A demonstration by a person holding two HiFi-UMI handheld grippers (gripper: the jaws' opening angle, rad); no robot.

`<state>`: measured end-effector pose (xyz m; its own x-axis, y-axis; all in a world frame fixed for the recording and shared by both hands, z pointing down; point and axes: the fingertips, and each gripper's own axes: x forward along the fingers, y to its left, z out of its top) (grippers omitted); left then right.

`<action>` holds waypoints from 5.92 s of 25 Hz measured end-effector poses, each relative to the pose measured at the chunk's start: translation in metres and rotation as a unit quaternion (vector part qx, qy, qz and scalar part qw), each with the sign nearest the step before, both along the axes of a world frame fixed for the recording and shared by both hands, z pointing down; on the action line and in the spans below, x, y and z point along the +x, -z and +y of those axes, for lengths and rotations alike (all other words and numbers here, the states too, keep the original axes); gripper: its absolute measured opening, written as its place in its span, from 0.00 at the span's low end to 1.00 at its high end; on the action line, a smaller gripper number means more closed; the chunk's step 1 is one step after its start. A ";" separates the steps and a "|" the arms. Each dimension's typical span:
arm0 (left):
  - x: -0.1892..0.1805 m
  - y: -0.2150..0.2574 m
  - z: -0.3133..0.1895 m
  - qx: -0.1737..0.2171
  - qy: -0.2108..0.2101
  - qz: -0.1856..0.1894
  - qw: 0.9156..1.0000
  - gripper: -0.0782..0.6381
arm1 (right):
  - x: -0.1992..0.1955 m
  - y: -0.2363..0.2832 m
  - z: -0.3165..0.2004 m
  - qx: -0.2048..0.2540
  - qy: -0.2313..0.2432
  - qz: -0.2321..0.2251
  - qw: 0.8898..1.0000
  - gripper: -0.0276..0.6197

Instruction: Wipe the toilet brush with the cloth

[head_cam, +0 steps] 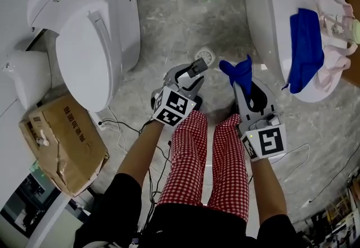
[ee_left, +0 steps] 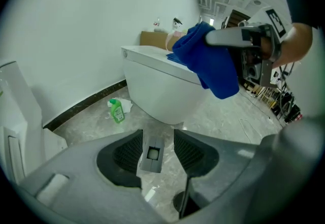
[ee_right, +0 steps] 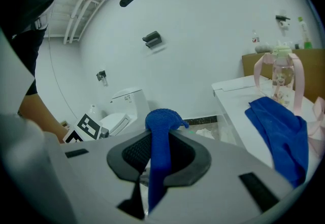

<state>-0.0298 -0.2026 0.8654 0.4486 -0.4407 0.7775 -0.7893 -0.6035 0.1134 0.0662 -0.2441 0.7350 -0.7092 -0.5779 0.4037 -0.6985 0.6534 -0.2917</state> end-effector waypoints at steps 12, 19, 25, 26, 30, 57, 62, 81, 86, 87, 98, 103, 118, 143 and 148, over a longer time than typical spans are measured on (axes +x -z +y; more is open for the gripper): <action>0.003 -0.031 -0.003 -0.037 -0.027 -0.026 0.999 0.36 | 0.004 -0.005 -0.005 -0.006 -0.004 -0.004 1.000 0.14; 0.002 -0.047 0.000 -0.054 -0.037 -0.044 0.997 0.36 | 0.007 -0.005 -0.008 -0.006 -0.006 -0.008 1.000 0.14; -0.004 -0.060 0.001 -0.076 -0.033 -0.059 0.995 0.36 | 0.008 -0.006 -0.012 -0.007 -0.010 -0.010 1.000 0.14; -0.005 -0.062 0.000 -0.079 -0.030 -0.060 0.995 0.36 | 0.009 -0.007 -0.012 -0.008 -0.011 -0.010 1.000 0.14; -0.003 -0.069 0.002 -0.094 -0.037 -0.070 0.992 0.36 | 0.010 -0.009 -0.011 -0.012 -0.010 -0.009 1.000 0.14; 0.009 -0.121 0.003 -0.152 -0.099 -0.143 0.973 0.38 | 0.039 -0.017 -0.004 -0.017 -0.030 -0.010 0.999 0.14; 0.008 -0.130 0.007 -0.162 -0.118 -0.160 0.967 0.38 | 0.042 -0.017 -0.004 -0.016 -0.029 -0.011 0.999 0.14; 0.003 -0.140 0.009 -0.155 -0.102 -0.190 0.964 0.34 | 0.058 -0.021 0.004 -0.026 -0.037 -0.011 0.999 0.14; 0.000 -0.139 0.009 -0.160 -0.095 -0.191 0.964 0.34 | 0.060 -0.020 0.002 -0.023 -0.040 -0.010 0.999 0.14; -0.001 -0.139 0.010 -0.162 -0.091 -0.191 0.964 0.34 | 0.060 -0.019 0.002 -0.023 -0.039 -0.010 0.999 0.14; -0.008 -0.127 0.012 -0.161 -0.056 -0.178 0.969 0.34 | 0.054 -0.014 0.005 -0.018 -0.035 -0.012 0.999 0.14; -0.010 -0.123 0.016 -0.156 -0.051 -0.176 0.971 0.34 | 0.049 -0.012 0.010 -0.017 -0.032 -0.016 0.999 0.14; -0.011 -0.101 0.025 -0.141 -0.034 -0.163 0.976 0.34 | 0.044 -0.002 0.021 -0.013 -0.037 -0.025 0.999 0.14; -0.012 -0.065 0.051 -0.116 -0.041 -0.161 0.979 0.34 | 0.057 0.021 0.039 0.002 -0.075 -0.025 0.997 0.14; -0.014 -0.055 0.057 -0.117 -0.037 -0.156 0.980 0.34 | 0.051 0.031 0.043 0.010 -0.062 -0.019 0.998 0.14</action>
